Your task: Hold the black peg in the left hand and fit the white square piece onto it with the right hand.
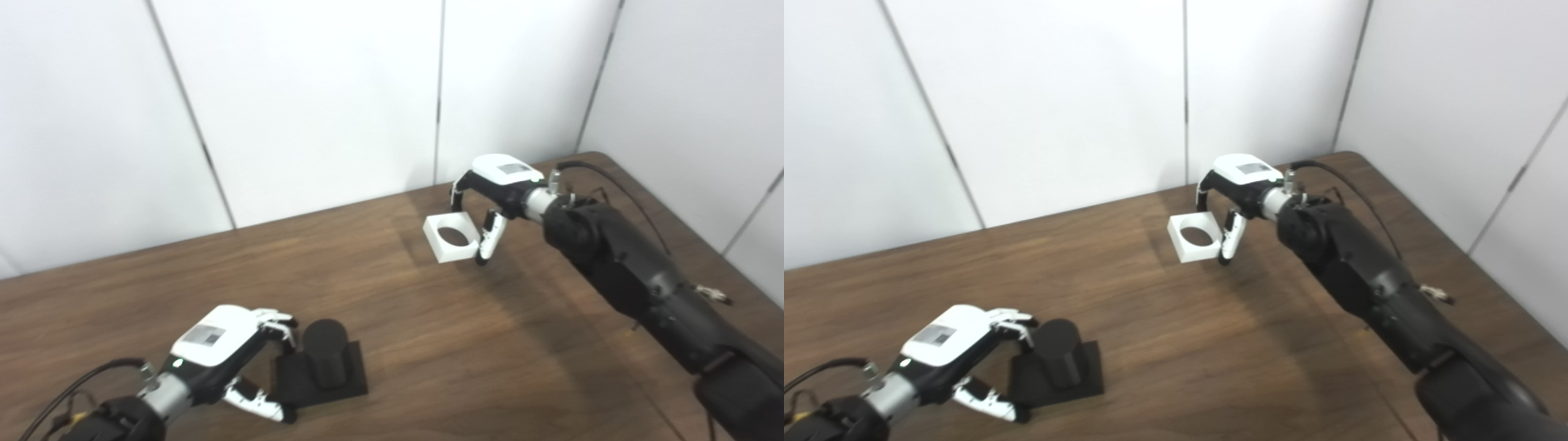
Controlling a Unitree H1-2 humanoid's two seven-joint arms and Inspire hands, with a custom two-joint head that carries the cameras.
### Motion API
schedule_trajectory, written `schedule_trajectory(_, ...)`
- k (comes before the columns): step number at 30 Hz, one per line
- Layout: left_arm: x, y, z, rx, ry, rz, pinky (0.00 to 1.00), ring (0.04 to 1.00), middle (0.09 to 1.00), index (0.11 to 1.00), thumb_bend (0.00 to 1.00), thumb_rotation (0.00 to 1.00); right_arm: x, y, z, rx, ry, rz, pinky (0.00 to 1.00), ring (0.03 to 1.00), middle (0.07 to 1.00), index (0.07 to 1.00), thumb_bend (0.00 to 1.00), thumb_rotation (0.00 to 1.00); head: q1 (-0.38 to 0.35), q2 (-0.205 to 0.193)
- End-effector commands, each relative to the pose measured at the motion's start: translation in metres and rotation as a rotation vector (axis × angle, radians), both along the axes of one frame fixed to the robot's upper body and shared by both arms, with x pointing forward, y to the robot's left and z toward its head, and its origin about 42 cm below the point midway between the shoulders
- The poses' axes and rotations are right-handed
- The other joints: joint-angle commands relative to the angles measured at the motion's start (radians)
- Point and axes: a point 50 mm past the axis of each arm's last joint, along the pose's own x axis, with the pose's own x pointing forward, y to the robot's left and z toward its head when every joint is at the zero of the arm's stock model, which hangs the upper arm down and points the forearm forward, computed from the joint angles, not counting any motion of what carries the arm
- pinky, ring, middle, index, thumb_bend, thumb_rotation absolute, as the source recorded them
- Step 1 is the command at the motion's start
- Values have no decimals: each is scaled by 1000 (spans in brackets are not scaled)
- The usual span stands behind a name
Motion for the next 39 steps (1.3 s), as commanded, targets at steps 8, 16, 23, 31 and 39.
schedule_trajectory(8, -18, -6, -40, 144, 140, -21, 715, 868, 842, 490, 522, 76, -10, 5, 50, 11, -103, 130, 767, 841, 781, 481, 518, 132, 107, 32)
schedule_trajectory(16, -16, -16, -39, 145, 131, -23, 717, 873, 839, 490, 521, 79, -22, 19, 67, 25, -95, 225, 768, 851, 790, 482, 517, 133, 189, 56)
schedule_trajectory(23, -14, -25, -38, 145, 127, -22, 697, 868, 846, 490, 520, 81, -33, 38, 82, 19, -105, 326, 734, 838, 791, 481, 516, 134, 230, 67)
schedule_trajectory(31, -13, -28, -37, 140, 133, -20, 694, 870, 852, 490, 520, 80, -39, 56, 91, 38, -109, 421, 718, 822, 788, 479, 516, 136, 238, 72)
schedule_trajectory(39, -13, -29, -37, 136, 125, -22, 695, 871, 854, 490, 520, 82, -44, 74, 90, 65, -93, 476, 715, 826, 784, 479, 517, 138, 240, 73)
